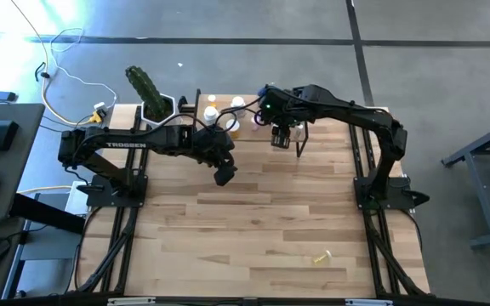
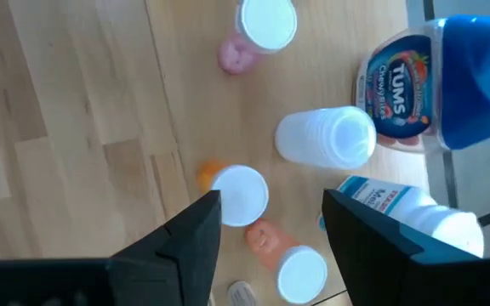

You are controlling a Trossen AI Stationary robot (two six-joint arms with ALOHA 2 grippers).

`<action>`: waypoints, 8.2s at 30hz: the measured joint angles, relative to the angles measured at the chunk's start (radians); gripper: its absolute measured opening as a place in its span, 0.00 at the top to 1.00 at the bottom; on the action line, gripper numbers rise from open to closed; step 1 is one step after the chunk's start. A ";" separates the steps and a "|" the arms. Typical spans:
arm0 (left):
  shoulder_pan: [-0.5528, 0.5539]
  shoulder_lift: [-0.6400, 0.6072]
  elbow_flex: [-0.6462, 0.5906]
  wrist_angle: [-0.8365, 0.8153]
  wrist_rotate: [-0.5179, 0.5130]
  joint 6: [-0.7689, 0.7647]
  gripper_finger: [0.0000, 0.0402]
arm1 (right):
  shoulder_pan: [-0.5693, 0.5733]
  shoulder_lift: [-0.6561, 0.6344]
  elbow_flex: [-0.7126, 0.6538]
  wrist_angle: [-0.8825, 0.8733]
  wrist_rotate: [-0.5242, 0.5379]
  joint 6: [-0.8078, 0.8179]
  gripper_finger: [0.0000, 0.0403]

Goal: Pick and place medicine bottles onto shelf by color
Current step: Put the orange pill bottle on the shelf, then put the yellow pill bottle on the shelf

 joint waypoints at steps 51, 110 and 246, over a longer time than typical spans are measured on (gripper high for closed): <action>-0.001 -0.315 0.000 -0.317 -0.171 0.397 0.44 | 0.628 -0.023 -0.002 -0.288 -0.024 1.577 0.51; -0.003 -0.310 0.000 -0.305 -0.164 0.127 0.44 | 1.174 0.140 -0.298 -0.080 -0.242 0.844 0.51; -0.003 -0.561 0.000 0.116 0.061 0.103 0.44 | 0.307 0.139 0.331 0.861 -0.216 0.388 0.82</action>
